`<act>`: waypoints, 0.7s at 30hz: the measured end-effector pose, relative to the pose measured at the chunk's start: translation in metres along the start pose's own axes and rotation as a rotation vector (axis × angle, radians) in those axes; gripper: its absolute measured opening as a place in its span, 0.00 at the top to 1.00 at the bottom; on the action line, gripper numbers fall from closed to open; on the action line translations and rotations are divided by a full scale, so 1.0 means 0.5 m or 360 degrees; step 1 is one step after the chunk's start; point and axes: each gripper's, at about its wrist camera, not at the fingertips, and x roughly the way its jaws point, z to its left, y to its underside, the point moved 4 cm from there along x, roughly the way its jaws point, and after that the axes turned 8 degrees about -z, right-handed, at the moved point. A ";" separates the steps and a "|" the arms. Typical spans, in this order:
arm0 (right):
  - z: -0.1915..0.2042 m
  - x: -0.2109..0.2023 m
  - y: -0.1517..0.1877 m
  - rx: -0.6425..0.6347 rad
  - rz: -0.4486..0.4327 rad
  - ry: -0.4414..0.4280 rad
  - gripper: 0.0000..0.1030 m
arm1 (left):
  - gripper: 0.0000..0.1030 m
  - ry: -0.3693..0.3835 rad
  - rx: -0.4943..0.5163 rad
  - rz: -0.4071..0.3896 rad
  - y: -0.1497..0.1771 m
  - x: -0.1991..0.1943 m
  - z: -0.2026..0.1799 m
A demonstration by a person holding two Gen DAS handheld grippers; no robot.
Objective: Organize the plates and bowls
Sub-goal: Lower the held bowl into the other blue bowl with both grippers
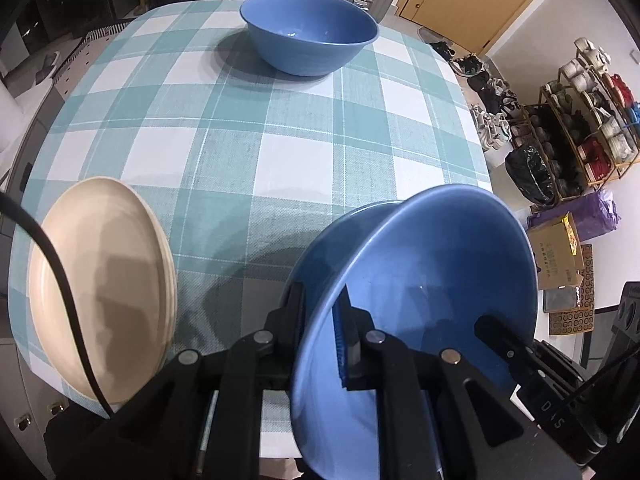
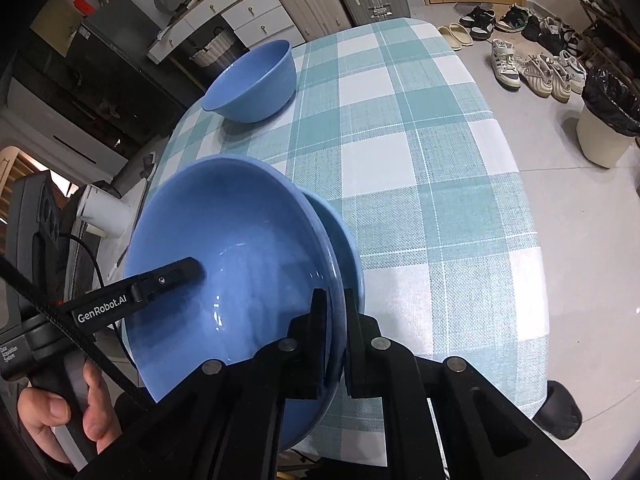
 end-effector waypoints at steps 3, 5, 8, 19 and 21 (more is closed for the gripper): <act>-0.001 0.003 0.001 0.0022 0.0006 -0.0032 0.95 | 0.88 -0.0013 0.0023 0.0002 0.000 -0.003 -0.002; -0.001 0.004 -0.001 0.0026 0.0014 -0.0041 0.95 | 0.88 -0.0031 0.0049 0.0010 -0.001 -0.005 -0.005; 0.002 0.000 -0.004 0.0021 0.0005 -0.0042 0.95 | 0.88 -0.0073 0.0095 0.0012 -0.009 -0.010 -0.010; 0.005 -0.006 -0.011 0.0058 0.0005 -0.0107 0.95 | 0.87 -0.0158 0.0251 0.0030 -0.021 -0.022 -0.025; 0.008 -0.008 -0.013 0.0048 0.0012 -0.0094 0.95 | 0.85 -0.0177 0.0276 0.0038 -0.021 -0.020 -0.025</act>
